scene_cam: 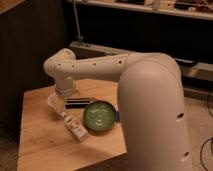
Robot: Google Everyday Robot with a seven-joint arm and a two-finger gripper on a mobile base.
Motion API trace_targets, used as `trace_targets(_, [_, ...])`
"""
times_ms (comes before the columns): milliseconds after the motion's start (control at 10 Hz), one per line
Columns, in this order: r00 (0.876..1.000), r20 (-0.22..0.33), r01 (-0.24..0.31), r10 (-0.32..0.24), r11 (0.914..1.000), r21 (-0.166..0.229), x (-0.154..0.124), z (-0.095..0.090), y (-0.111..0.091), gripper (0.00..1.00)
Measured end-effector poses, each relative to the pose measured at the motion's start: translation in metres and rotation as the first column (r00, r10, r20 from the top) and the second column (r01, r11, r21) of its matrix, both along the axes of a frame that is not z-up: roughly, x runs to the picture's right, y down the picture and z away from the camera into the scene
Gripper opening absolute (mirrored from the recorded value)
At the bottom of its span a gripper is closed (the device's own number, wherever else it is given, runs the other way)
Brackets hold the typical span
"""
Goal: Stand the bottle upright
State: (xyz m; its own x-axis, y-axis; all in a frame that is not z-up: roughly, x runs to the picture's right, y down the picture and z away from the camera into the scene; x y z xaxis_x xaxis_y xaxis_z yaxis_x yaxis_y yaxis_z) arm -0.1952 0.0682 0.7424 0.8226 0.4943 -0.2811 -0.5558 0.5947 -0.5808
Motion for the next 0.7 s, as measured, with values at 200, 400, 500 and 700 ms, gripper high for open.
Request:
trace_targets(200, [0.999,0.047,-0.017,0.017,0.9999,-0.002,-0.002,0.003,0.009,0.7])
trace_targets(400, [0.993,0.111,-0.036,0.035,0.9993,0.012,-0.002,0.012,0.018,0.52])
trace_targets(500, [0.986,0.166,-0.034,0.027,0.9987,0.038,-0.004,0.016,0.022,0.4])
trace_targets(700, [0.98,0.201,-0.009,-0.002,0.9986,0.053,-0.008,0.023,0.024,0.21])
